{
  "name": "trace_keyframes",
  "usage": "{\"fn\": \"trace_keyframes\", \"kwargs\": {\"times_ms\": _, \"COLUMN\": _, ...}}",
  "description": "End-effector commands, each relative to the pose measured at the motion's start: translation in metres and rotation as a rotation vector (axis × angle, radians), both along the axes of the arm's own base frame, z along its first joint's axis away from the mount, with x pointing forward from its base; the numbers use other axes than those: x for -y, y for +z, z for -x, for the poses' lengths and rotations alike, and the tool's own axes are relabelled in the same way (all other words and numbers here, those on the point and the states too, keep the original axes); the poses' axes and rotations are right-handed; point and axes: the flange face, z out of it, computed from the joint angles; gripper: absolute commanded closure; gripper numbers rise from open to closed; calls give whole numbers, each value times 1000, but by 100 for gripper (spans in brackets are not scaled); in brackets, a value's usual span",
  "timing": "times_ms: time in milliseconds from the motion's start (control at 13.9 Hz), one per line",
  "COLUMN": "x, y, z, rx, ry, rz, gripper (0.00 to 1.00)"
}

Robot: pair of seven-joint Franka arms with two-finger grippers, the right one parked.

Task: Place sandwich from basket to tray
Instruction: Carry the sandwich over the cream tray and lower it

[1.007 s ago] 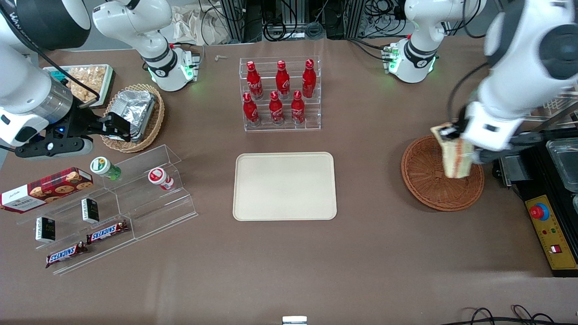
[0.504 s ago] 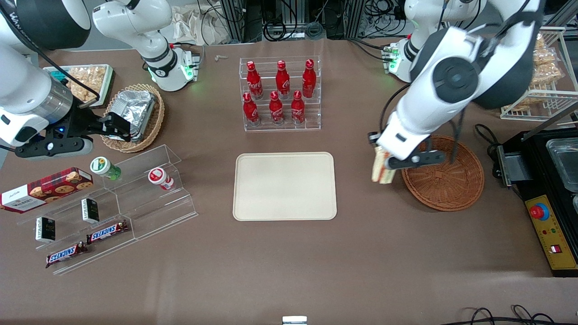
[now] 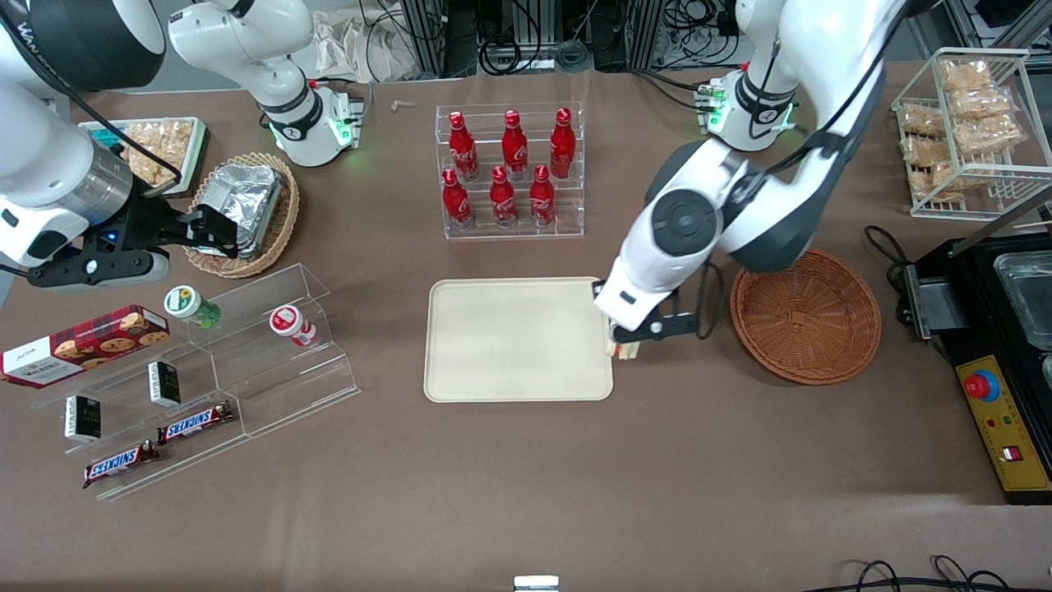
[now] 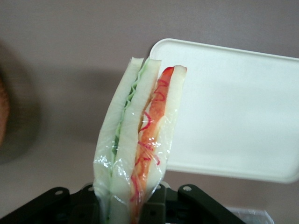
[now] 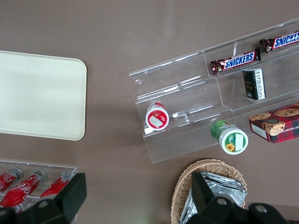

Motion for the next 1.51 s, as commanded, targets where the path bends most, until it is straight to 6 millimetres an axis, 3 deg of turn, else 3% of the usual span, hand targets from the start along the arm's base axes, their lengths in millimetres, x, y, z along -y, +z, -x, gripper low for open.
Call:
{"fn": "trace_keyframes", "kwargs": {"times_ms": 0, "x": 30, "y": -46, "z": 1, "rx": 19, "ry": 17, "rz": -33, "gripper": 100}}
{"fn": "trace_keyframes", "kwargs": {"times_ms": 504, "x": 53, "y": -136, "z": 8, "rx": 40, "ry": 5, "rz": -66, "gripper": 100}}
{"fn": "trace_keyframes", "kwargs": {"times_ms": 647, "x": 55, "y": -151, "z": 8, "rx": 47, "ry": 8, "rz": -55, "gripper": 100}}
{"fn": "trace_keyframes", "kwargs": {"times_ms": 791, "x": 54, "y": -153, "z": 7, "rx": 55, "ry": 4, "rz": -57, "gripper": 100}}
{"fn": "trace_keyframes", "kwargs": {"times_ms": 863, "x": 54, "y": -156, "z": 8, "rx": 50, "ry": 2, "rz": -58, "gripper": 77}}
{"fn": "trace_keyframes", "kwargs": {"times_ms": 935, "x": 55, "y": -155, "z": 8, "rx": 55, "ry": -1, "rz": -58, "gripper": 29}}
{"fn": "trace_keyframes", "kwargs": {"times_ms": 1007, "x": 56, "y": -155, "z": 8, "rx": 61, "ry": -4, "rz": -57, "gripper": 0}}
{"fn": "trace_keyframes", "kwargs": {"times_ms": 1439, "x": 57, "y": -154, "z": 7, "rx": 62, "ry": 8, "rz": -55, "gripper": 0}}
